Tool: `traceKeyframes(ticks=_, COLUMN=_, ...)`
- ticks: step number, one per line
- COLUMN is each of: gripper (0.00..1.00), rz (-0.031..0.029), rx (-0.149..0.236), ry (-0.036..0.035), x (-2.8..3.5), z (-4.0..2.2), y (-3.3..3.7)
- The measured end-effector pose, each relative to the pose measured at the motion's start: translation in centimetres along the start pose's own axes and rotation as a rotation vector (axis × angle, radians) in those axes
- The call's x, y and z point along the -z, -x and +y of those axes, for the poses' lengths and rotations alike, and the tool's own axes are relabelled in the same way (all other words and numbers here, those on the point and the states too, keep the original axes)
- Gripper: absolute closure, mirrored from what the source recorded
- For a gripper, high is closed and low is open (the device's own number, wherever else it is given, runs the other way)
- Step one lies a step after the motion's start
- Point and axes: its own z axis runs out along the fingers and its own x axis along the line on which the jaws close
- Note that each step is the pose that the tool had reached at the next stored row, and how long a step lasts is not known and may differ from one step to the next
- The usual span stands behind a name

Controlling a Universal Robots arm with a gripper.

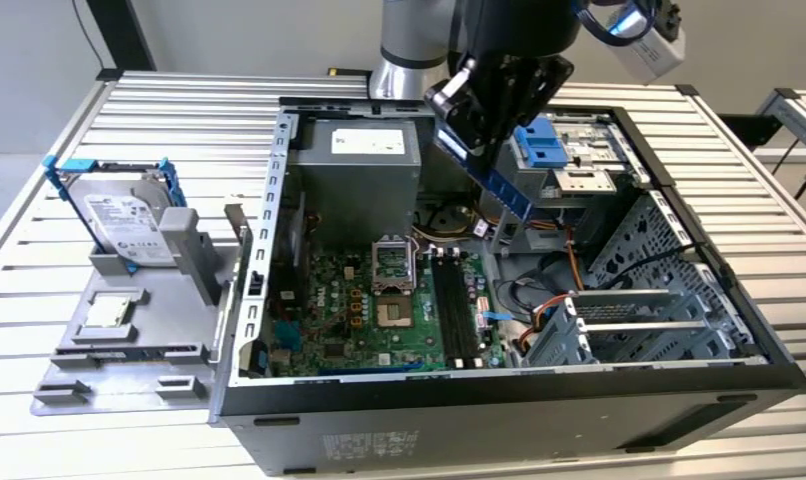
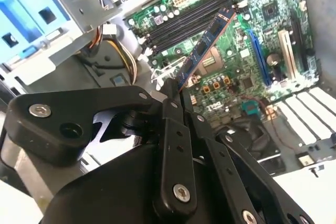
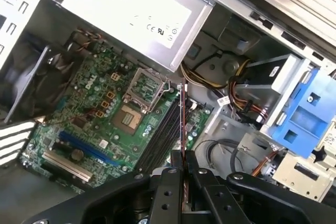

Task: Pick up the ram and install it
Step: 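Insert the ram into the slot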

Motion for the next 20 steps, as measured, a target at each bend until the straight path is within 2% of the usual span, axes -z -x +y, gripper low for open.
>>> traceKeyframes(ticks=7, gripper=1.00, rz=-0.0033, rx=-0.115, ry=-0.0040, x=0.00, z=0.00, y=0.00)
traceKeyframes(ticks=9, gripper=1.00, rz=-0.0046, rx=-0.161, ry=-0.0057, x=0.00, z=0.00, y=0.00)
traceKeyframes(ticks=20, gripper=1.00, rz=-0.0095, rx=-0.333, ry=-0.0118, x=0.00, z=0.00, y=0.00)
